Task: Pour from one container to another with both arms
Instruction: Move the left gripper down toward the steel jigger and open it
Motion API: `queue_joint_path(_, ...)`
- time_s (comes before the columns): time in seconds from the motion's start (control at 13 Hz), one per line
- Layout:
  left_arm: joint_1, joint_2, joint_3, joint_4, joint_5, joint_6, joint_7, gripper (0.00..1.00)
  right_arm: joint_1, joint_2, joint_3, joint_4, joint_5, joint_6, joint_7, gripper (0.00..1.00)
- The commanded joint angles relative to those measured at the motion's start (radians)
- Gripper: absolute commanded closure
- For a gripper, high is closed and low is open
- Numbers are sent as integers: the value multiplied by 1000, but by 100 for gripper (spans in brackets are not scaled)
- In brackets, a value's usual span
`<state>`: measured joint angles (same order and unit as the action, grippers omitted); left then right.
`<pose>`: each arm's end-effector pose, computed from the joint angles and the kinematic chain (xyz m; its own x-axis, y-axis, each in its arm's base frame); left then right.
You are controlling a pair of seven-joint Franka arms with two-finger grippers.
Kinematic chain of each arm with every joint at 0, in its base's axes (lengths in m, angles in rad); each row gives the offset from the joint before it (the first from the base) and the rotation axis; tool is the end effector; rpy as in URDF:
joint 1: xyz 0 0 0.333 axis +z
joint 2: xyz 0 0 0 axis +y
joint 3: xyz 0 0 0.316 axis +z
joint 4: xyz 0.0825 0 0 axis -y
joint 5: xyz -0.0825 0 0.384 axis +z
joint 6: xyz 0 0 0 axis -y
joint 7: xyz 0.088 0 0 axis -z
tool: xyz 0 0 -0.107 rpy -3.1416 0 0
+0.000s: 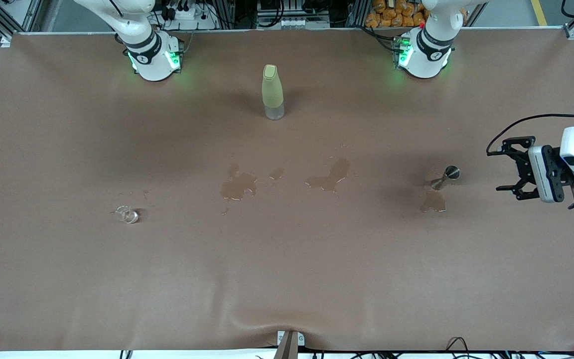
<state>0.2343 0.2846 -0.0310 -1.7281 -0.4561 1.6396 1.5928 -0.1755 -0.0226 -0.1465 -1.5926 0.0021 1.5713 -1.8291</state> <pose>0.5941 0.0785 0.4015 0.3461 -0.8419 0.4140 -0.9112 -0.1966 0.3620 0.5191 -0.1739 0.6266 0.0636 0.9980 0.0049 0.9980 -0.0636 0.0024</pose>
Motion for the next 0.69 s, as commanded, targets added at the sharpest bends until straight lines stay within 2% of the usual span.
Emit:
queue_joint_path(0.0, 36, 22, -4, -71, -88, 17, 279, 0, -10, -16, 10, -61, 5, 44, -30, 0)
queue_joint_path(0.15, 62, 42, -1, -122, -176, 17, 438, 0, -12, -16, 10, -128, 71, 93, -35, 0)
queue_joint_path(0.31, 105, 82, -3, -139, -188, 17, 460, 0, -12, -16, 8, -209, 140, 165, -83, 0)
queue_joint_path(0.62, 172, 197, -4, -140, -248, 14, 630, 0, -13, 0, -2, -352, 260, 315, -180, 0)
